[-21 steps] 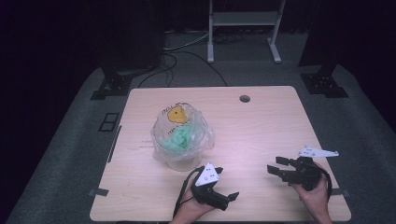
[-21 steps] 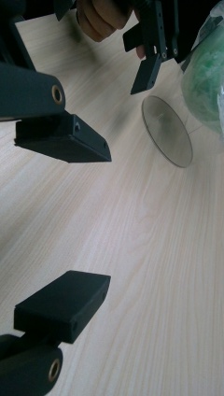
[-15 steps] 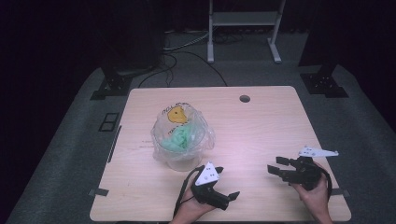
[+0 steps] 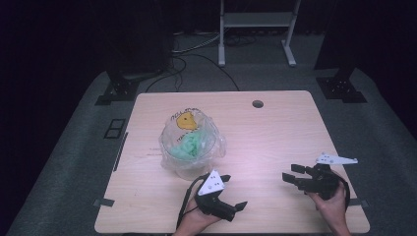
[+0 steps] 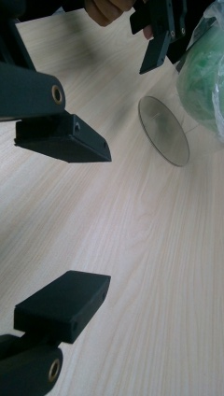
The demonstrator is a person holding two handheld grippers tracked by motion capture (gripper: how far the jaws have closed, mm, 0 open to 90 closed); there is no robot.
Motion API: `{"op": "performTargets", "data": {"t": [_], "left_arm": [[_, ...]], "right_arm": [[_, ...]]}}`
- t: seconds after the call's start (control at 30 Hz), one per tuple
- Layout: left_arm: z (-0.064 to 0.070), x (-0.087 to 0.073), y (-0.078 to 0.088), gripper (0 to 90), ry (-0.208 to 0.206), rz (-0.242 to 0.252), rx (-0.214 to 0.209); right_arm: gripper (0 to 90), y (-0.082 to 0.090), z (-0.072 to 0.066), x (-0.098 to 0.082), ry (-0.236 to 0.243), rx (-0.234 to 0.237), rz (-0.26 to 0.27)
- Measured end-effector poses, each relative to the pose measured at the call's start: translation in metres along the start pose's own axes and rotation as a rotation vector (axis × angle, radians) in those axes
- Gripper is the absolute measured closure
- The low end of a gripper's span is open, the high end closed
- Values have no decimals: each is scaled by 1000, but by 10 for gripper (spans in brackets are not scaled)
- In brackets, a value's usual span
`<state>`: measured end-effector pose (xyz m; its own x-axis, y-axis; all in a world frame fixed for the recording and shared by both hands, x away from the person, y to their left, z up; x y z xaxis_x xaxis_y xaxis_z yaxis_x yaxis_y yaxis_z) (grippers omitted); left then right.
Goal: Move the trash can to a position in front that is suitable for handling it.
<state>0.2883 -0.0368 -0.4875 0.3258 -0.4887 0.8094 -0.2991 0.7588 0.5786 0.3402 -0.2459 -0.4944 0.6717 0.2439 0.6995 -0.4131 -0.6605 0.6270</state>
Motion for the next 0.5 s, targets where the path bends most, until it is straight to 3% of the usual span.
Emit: {"op": "performTargets", "data": {"t": [0.23,0.5], "left_arm": [[-15,-11,16,37,10,-16,21],[-34,-18,22,37,-15,-33,34]], "right_arm": [[335,-2,-3,1,7,0,-4],[335,-3,-4,2,8,1,-7]]}}
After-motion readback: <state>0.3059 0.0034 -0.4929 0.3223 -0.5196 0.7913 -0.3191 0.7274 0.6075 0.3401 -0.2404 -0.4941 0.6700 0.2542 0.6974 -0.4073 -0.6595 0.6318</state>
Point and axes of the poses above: each handheld gripper's, and its own axes: y roughly backward along the jaws, x roughly out of its top, z roughly to its right, the point moved 10 cm from there along -y, roughly forward along the jaws, and after that the axes turned 11 degrees about -z, right-handed, at the moved point
